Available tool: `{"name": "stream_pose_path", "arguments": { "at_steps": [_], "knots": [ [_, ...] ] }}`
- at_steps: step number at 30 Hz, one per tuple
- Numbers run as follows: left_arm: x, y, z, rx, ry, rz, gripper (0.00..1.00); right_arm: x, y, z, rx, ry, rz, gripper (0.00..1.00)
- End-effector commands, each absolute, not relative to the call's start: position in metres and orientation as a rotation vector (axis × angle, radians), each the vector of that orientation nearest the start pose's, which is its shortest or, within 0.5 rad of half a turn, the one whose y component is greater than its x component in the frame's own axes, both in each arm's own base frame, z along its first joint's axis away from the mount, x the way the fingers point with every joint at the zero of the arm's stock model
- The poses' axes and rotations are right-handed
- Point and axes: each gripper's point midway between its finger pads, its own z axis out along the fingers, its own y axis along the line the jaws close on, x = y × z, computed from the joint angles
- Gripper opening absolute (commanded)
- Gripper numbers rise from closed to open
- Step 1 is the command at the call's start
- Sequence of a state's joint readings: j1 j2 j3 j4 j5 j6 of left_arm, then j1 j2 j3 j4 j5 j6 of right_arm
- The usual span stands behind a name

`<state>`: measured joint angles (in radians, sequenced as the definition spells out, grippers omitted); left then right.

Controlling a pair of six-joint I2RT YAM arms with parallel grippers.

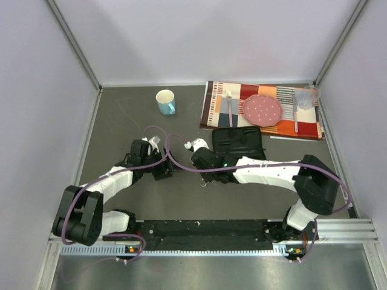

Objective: Sort the hair-cutting tools
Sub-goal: Pick up the scissors from the center of the board.

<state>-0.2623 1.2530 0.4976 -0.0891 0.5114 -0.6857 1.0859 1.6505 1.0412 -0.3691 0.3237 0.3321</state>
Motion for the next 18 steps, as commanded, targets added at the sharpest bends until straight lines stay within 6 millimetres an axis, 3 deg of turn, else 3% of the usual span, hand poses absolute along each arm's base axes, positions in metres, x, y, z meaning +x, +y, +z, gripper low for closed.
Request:
{"name": "stream_pose_path", "arguments": {
  "at_steps": [1,9,18],
  "knots": [
    [0.245,-0.199,0.085,-0.156,2.374,-1.247,0.82,0.209,0.325,0.102,-0.77,2.27,0.325,0.0],
    [0.239,-0.228,0.113,-0.105,2.216,-1.515,0.85,0.194,0.329,0.122,-0.768,2.243,0.47,0.0],
    [0.236,-0.261,0.109,-0.148,2.285,-1.587,0.79,0.186,0.336,0.136,-0.788,2.201,0.574,0.0]
  ]
}}
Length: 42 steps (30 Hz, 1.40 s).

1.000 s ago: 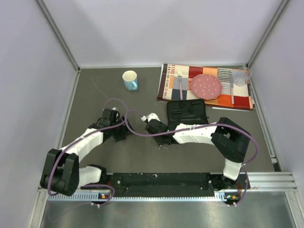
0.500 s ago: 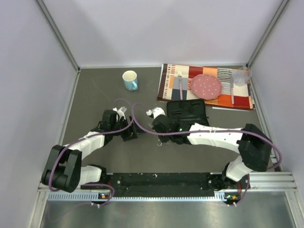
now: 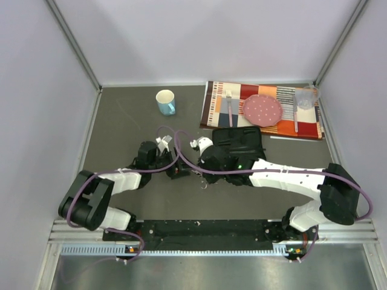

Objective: Sort the hair-cutting tools
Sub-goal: Pick up the scissors from the center of the board.

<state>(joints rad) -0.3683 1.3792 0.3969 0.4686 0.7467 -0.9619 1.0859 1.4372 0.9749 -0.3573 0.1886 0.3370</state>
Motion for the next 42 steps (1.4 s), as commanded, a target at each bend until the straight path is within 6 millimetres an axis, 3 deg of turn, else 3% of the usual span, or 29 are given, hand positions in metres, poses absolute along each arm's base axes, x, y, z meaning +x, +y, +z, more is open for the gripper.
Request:
{"name": "stream_pose_path", "arguments": {
  "at_steps": [1,5,8,9,11,12,16,17,22,23,25,27,28,30,31,33,39,42],
  "knots": [
    [0.238,-0.263,0.102,-0.182,2.312,-1.572,0.79,0.187,0.336,0.137,-0.784,2.199,0.579,0.0],
    [0.239,-0.275,0.1,-0.255,2.316,-1.629,0.67,0.184,0.337,0.133,-0.795,2.203,0.59,0.0],
    [0.24,-0.282,0.103,-0.299,2.283,-1.701,0.43,0.183,0.336,0.129,-0.797,2.21,0.59,0.0],
    [0.24,-0.283,0.102,-0.316,2.281,-1.711,0.26,0.183,0.336,0.126,-0.799,2.217,0.585,0.0],
    [0.24,-0.284,0.105,-0.331,2.264,-1.74,0.06,0.182,0.334,0.122,-0.795,2.228,0.572,0.0],
    [0.24,-0.285,0.105,-0.334,2.262,-1.743,0.0,0.182,0.332,0.121,-0.79,2.234,0.565,0.0],
    [0.241,-0.285,0.115,-0.311,2.232,-1.748,0.0,0.187,0.324,0.128,-0.711,2.257,0.524,0.0],
    [0.242,-0.285,0.117,-0.306,2.225,-1.743,0.0,0.191,0.319,0.13,-0.673,2.257,0.493,0.16],
    [0.248,-0.282,0.147,-0.262,2.173,-1.689,0.0,0.192,0.298,0.158,-0.459,2.267,0.494,0.63],
    [0.249,-0.28,0.163,-0.242,2.13,-1.681,0.0,0.191,0.293,0.175,-0.401,2.233,0.536,0.68],
    [0.258,-0.277,0.178,-0.265,2.108,-1.621,0.0,0.188,0.287,0.187,-0.283,2.227,0.606,0.81],
    [0.269,-0.271,0.217,-0.27,1.997,-1.572,0.0,0.184,0.281,0.21,-0.187,2.185,0.702,0.87],
    [0.268,-0.269,0.219,-0.301,2.02,-1.54,0.0,0.181,0.283,0.216,-0.137,2.177,0.761,0.91],
    [0.268,-0.266,0.258,-0.304,1.923,-1.53,0.0,0.175,0.286,0.241,-0.112,2.116,0.883,0.92],
    [0.271,-0.262,0.266,-0.343,1.902,-1.504,0.0,0.173,0.289,0.248,-0.104,2.098,0.935,0.93],
    [0.267,-0.261,0.301,-0.377,1.832,-1.536,0.0,0.165,0.301,0.275,-0.13,2.017,1.081,0.93],
    [0.256,-0.262,0.34,-0.496,1.788,-1.634,0.0,0.161,0.314,0.318,-0.186,1.88,1.207,0.95],
    [0.252,-0.264,0.348,-0.516,1.761,-1.675,0.0,0.162,0.315,0.333,-0.195,1.828,1.232,0.85]
  ]
}}
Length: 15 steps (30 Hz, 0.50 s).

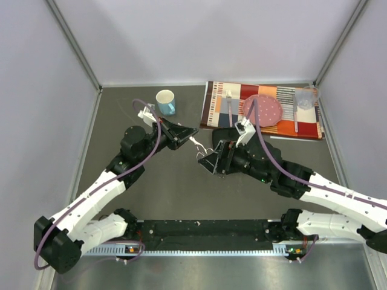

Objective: Sort the hair-cutting tools
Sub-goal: Pick up the scissors from the center of the board.

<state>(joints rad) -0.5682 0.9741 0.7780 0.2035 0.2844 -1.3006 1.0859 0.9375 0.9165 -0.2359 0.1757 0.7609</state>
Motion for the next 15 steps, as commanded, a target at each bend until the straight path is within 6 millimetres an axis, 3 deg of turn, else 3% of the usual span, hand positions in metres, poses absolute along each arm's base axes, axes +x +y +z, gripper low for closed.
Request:
{"name": "stream_pose_path", "arguments": {
  "at_steps": [1,3,9,15],
  "knots": [
    [0.251,-0.265,0.349,-0.52,1.758,-1.684,0.0,0.16,0.316,0.341,-0.212,1.804,1.251,0.8],
    [0.25,-0.266,0.35,-0.538,1.746,-1.704,0.0,0.159,0.319,0.351,-0.219,1.758,1.283,0.76],
    [0.247,-0.268,0.354,-0.559,1.714,-1.741,0.0,0.154,0.327,0.349,-0.251,1.776,1.315,0.63],
    [0.241,-0.27,0.351,-0.573,1.715,-1.775,0.0,0.158,0.325,0.355,-0.201,1.703,1.348,0.33]
  ]
}}
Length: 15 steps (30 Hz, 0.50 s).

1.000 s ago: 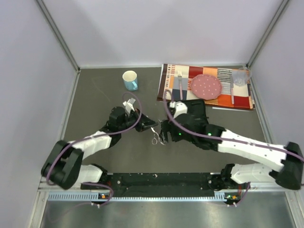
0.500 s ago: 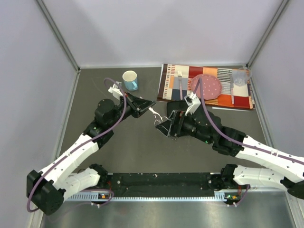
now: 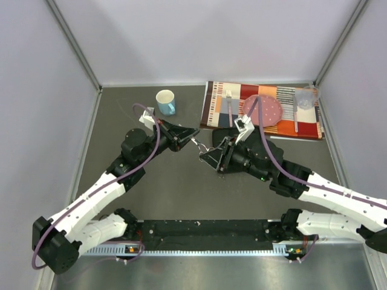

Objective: Sort the hair-cutting tools
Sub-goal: Pick up the scissors from the center of the board.

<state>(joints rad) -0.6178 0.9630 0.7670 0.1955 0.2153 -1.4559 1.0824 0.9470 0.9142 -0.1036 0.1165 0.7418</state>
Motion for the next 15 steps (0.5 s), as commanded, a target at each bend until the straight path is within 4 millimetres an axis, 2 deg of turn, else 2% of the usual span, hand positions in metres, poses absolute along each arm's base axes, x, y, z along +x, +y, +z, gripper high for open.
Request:
{"name": "stream_pose_path", "arguments": {
  "at_steps": [1,5,8,9,11,12,13,14,15],
  "knots": [
    [0.24,-0.27,0.351,-0.573,1.716,-1.78,0.0,0.16,0.323,0.356,-0.188,1.691,1.345,0.31],
    [0.234,-0.273,0.349,-0.55,1.736,-1.806,0.0,0.162,0.322,0.361,-0.166,1.644,1.356,0.24],
    [0.231,-0.276,0.344,-0.529,1.759,-1.816,0.0,0.165,0.321,0.36,-0.165,1.641,1.34,0.03],
    [0.23,-0.276,0.342,-0.52,1.764,-1.811,0.0,0.165,0.32,0.357,-0.167,1.648,1.333,0.0],
    [0.228,-0.278,0.334,-0.487,1.79,-1.795,0.2,0.165,0.315,0.358,-0.166,1.645,1.322,0.0],
    [0.226,-0.279,0.331,-0.463,1.801,-1.789,0.3,0.166,0.311,0.352,-0.169,1.665,1.295,0.0],
    [0.226,-0.28,0.326,-0.442,1.815,-1.768,0.42,0.169,0.302,0.353,-0.146,1.662,1.266,0.0],
    [0.226,-0.28,0.32,-0.405,1.834,-1.734,0.63,0.173,0.295,0.351,-0.13,1.668,1.235,0.0],
    [0.225,-0.28,0.312,-0.385,1.863,-1.705,0.71,0.175,0.287,0.336,-0.133,1.719,1.17,0.0]
  ]
}}
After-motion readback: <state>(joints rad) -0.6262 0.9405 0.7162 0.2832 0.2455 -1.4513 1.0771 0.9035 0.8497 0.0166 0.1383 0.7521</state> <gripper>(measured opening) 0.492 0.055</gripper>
